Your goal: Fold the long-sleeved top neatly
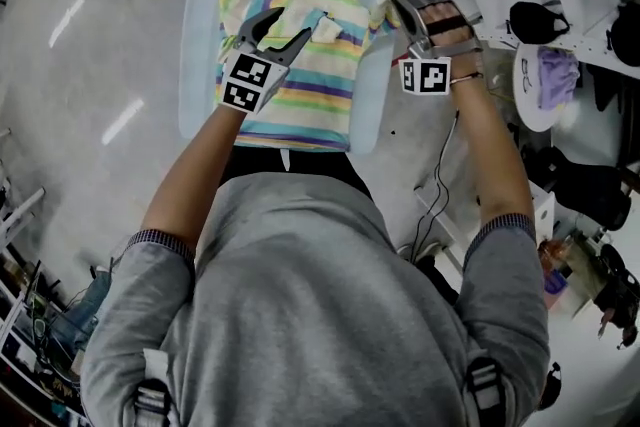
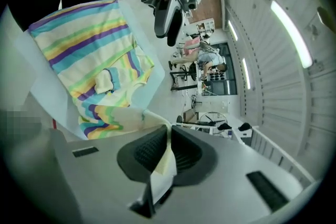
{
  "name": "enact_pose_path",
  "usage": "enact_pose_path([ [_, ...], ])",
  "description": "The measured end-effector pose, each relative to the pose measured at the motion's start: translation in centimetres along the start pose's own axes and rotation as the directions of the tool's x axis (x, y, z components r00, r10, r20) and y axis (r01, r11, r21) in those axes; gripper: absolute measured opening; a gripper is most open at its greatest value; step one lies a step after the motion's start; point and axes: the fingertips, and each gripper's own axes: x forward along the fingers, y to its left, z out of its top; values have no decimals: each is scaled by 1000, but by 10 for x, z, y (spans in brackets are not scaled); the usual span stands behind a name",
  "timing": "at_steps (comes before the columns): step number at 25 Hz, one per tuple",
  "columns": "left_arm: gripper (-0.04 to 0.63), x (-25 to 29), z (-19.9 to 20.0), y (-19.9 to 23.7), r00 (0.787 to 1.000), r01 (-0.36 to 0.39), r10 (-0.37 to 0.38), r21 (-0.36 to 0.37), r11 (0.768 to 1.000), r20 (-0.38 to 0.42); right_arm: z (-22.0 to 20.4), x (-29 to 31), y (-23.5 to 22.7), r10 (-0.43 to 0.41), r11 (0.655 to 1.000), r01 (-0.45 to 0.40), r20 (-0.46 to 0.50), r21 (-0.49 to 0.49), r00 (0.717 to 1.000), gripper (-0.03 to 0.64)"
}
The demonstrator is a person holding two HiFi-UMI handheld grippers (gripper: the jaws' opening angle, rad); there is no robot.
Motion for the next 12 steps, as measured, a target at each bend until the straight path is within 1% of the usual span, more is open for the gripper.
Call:
enact_pose_path([
  [6,275,-30,-15,37,998,-67,67,-52,996,7,60,35,-6,33,994,-20,125,-104,992,29],
  [12,275,-58,-37,65,992,-124,125,-112,986,2,118,75,1,85,979,-36,242,-200,967,30],
])
